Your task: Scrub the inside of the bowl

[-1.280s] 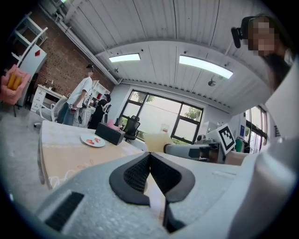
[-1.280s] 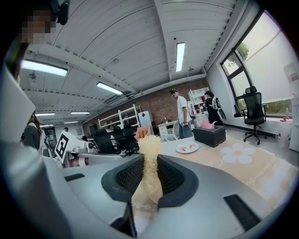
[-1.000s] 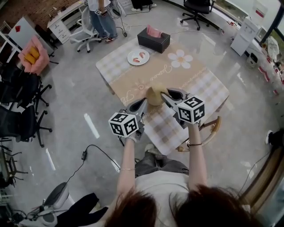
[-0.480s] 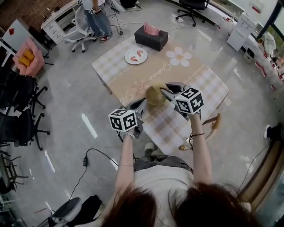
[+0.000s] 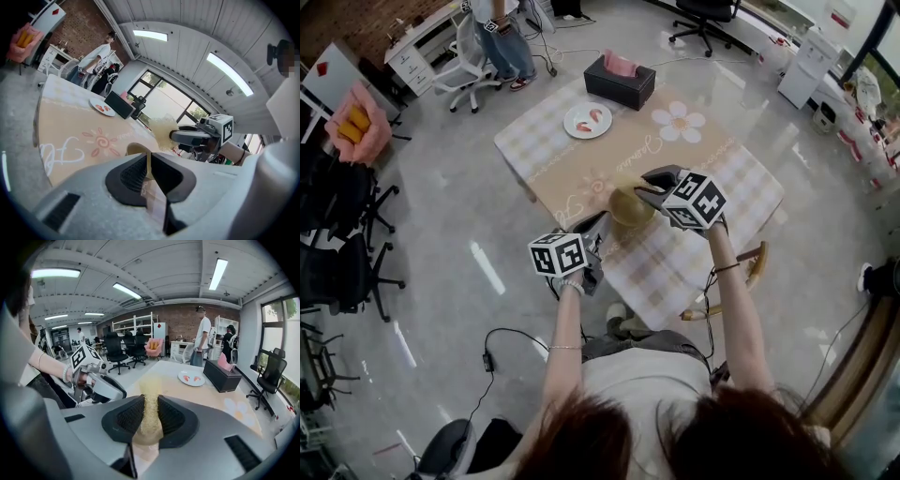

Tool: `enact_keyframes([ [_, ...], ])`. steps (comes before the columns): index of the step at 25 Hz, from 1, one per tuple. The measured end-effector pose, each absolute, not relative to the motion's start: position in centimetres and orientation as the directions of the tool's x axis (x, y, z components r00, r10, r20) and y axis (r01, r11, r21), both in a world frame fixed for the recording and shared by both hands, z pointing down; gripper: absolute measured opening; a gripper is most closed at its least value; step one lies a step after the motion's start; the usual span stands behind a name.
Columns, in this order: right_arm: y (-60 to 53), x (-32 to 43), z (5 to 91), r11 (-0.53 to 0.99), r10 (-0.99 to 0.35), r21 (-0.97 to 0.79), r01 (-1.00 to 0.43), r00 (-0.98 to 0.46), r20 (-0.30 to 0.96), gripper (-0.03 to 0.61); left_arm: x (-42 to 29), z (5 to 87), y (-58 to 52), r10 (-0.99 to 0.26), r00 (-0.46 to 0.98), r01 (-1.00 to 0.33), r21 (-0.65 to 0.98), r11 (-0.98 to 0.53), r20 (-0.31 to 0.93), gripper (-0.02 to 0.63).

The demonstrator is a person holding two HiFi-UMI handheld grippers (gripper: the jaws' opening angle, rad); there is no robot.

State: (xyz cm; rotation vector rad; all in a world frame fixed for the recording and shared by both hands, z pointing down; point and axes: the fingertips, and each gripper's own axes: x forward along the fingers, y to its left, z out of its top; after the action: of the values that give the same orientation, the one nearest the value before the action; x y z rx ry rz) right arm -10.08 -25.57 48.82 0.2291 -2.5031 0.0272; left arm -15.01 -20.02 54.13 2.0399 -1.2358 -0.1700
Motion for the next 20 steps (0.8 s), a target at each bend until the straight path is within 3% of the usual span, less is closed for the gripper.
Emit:
enact_keyframes([
  [10, -25.9, -10.9, 49.6, 0.993, -0.061, 0.112, 0.029, -0.688, 0.723, 0.078, -15.4, 55.9, -20.6, -0.82, 0.523, -0.616, 0.768, -0.176, 0.232, 0.064],
  [20, -26.0, -10.5, 51.4, 0.953, -0.004, 0.16, 0.256, -0.519, 0.855, 0.078, -14.4, 58.0, -21.5, -0.774, 0.558, -0.547, 0.834, -0.073, 0.298, 0.101],
])
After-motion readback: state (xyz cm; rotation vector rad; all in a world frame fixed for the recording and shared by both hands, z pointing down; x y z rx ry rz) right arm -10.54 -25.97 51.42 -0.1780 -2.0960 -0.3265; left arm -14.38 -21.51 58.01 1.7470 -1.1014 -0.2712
